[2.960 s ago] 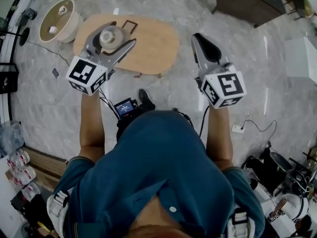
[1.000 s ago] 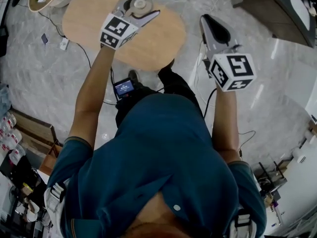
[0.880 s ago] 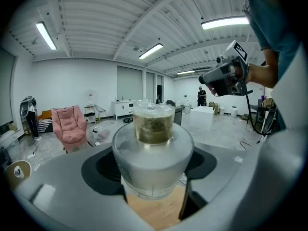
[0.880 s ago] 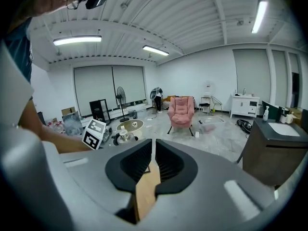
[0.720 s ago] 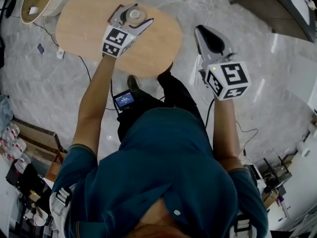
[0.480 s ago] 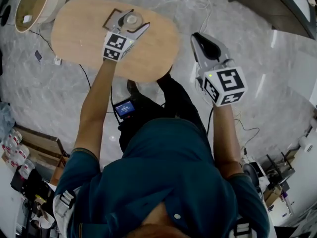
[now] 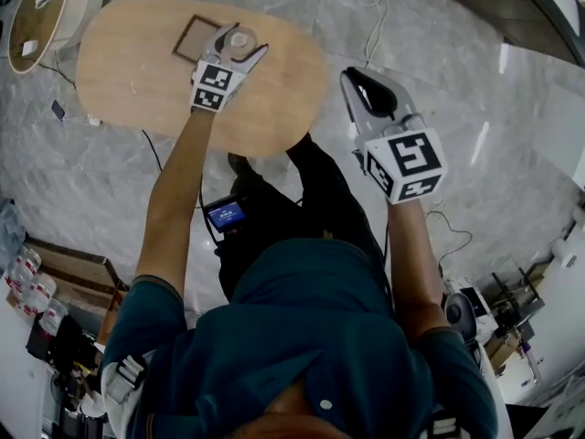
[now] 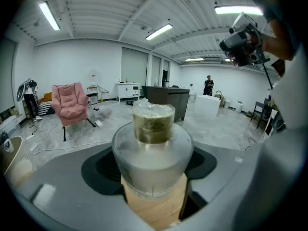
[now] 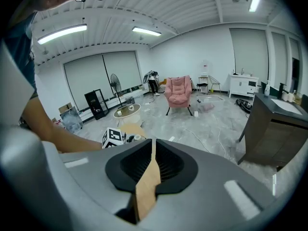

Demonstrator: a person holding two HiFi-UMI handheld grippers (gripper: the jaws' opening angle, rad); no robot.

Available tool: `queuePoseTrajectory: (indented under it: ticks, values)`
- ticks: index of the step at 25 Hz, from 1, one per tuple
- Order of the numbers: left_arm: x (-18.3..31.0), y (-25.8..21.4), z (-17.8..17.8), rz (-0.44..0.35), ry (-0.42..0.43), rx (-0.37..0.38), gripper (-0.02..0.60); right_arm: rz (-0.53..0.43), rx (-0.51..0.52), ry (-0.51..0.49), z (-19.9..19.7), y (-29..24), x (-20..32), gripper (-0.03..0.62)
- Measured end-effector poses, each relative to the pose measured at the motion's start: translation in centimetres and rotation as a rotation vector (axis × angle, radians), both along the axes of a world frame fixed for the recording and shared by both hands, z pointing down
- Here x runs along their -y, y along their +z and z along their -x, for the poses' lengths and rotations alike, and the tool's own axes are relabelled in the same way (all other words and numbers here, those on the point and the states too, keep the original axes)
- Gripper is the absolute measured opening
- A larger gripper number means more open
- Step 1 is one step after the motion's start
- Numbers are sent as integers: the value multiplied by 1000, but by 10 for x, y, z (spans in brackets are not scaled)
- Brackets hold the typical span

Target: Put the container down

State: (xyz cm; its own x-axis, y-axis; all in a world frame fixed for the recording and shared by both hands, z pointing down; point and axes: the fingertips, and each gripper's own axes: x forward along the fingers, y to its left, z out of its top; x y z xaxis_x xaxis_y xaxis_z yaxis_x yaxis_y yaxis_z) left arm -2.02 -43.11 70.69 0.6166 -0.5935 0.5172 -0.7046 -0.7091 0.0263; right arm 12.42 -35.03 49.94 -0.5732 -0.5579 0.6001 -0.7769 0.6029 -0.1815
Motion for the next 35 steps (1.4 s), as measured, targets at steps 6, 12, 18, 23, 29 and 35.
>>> queuePoseTrajectory:
  ticks: [6,12,18,23,29,35]
  values:
    - [-3,52,1,45,-3,34,334,36,-7,-6,-1,28,0,14]
    - [-7,97,-3,86,-6,56,334,71,-21,-28,-3,54,-1,14]
    - [-7,138,-5,112,-27,69,334,104,-38,-45,-7,82,-5,14]
    - [-7,172,-7,138,-44,81,334,135,-47,-56,-10,107,-11,14]
    - [-11,201,-8,162,-54,92,334,171,-52,-55,-13,130,-17,14]
    - [-11,215,-5,180,-72,88,334,181,-53,-55,-8,136,-16,14]
